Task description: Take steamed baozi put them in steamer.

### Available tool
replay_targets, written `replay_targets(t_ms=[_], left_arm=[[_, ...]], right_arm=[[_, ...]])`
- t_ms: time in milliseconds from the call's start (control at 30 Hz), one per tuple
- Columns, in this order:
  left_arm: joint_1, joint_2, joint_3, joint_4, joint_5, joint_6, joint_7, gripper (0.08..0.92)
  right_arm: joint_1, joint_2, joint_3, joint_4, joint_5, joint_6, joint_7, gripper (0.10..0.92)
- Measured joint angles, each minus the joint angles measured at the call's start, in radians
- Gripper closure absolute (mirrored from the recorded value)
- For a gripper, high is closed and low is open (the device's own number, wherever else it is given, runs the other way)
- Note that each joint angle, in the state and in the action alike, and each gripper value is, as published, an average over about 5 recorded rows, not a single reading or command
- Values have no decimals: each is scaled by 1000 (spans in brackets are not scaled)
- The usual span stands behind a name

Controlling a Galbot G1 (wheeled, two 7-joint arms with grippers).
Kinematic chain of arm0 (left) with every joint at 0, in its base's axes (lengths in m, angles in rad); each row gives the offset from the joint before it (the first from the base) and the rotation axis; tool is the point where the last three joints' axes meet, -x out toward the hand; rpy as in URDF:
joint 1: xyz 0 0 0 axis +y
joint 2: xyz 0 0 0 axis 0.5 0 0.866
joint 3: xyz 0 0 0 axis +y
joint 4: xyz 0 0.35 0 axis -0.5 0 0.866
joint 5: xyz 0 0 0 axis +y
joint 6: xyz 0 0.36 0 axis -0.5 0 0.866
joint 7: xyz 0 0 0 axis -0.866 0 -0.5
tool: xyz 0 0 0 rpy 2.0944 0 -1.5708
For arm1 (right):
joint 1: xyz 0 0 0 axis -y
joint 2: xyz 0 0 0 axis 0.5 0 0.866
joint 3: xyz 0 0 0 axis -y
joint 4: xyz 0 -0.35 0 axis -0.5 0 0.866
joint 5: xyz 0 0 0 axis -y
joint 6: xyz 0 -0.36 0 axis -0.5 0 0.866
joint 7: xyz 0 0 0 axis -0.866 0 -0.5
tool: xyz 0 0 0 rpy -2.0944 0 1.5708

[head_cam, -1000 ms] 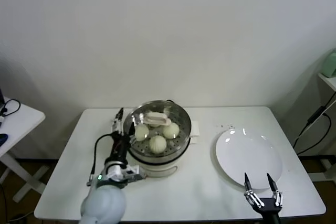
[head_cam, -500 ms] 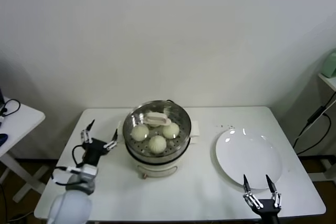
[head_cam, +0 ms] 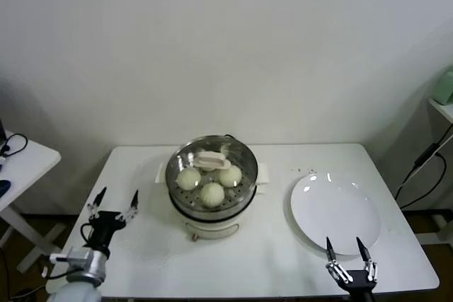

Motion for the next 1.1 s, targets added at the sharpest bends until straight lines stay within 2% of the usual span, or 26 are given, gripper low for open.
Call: replay_targets(t_ms=[600,1100], left_arm=[[74,-51,-36,98,-90,-165,12,177],[100,-68,-35,105,-85,-210,16,177]], right_arm=[[6,-3,-15,-15,-4,-5,0,203],[7,3,-22,-19,-6,-7,-1,203]])
